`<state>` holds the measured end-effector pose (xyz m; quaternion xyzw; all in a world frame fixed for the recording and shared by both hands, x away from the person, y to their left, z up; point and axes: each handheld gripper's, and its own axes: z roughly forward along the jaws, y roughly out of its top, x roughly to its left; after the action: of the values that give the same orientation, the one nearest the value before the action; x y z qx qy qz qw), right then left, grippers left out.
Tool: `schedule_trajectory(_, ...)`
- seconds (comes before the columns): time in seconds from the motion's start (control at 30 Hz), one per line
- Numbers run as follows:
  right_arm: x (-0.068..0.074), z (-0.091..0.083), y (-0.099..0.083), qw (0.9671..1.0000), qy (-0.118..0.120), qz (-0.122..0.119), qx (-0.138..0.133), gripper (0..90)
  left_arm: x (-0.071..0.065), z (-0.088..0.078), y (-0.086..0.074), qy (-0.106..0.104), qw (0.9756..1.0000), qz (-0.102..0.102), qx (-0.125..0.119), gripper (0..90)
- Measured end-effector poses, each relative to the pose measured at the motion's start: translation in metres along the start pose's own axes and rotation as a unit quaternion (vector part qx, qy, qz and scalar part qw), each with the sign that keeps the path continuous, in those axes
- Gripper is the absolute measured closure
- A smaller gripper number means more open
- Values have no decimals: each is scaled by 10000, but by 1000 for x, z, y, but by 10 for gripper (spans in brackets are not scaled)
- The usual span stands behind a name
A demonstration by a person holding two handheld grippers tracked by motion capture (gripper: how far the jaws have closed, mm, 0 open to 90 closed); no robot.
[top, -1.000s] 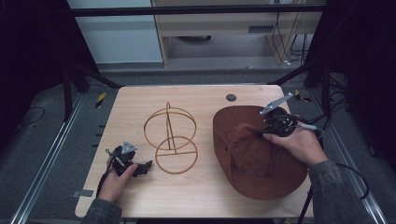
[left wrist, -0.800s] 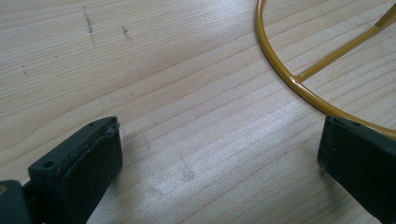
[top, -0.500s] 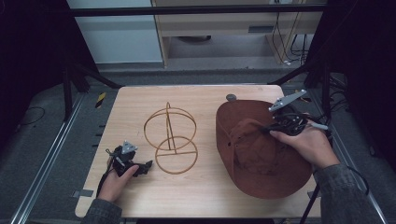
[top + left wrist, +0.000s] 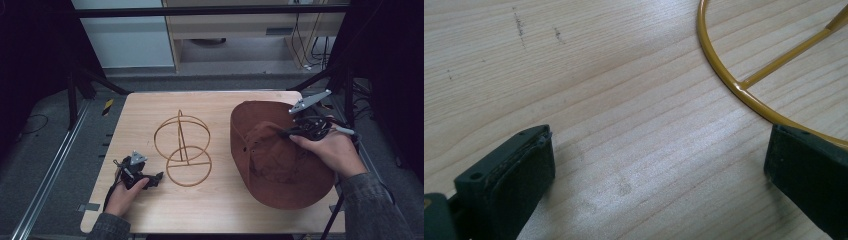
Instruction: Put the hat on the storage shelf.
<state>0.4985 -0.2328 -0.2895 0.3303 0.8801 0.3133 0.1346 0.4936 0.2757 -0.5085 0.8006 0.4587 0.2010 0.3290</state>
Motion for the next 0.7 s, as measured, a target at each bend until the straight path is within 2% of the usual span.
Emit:
schedule_trajectory(0.37,1,-10,10,10000,-78,3,-54,892,0,0,0,9,10000,1,7,0)
schedule_trajectory(0.7,3,-23,25,9996,-122,-82,-259,892,0,0,0,13,10000,-19,-7,0)
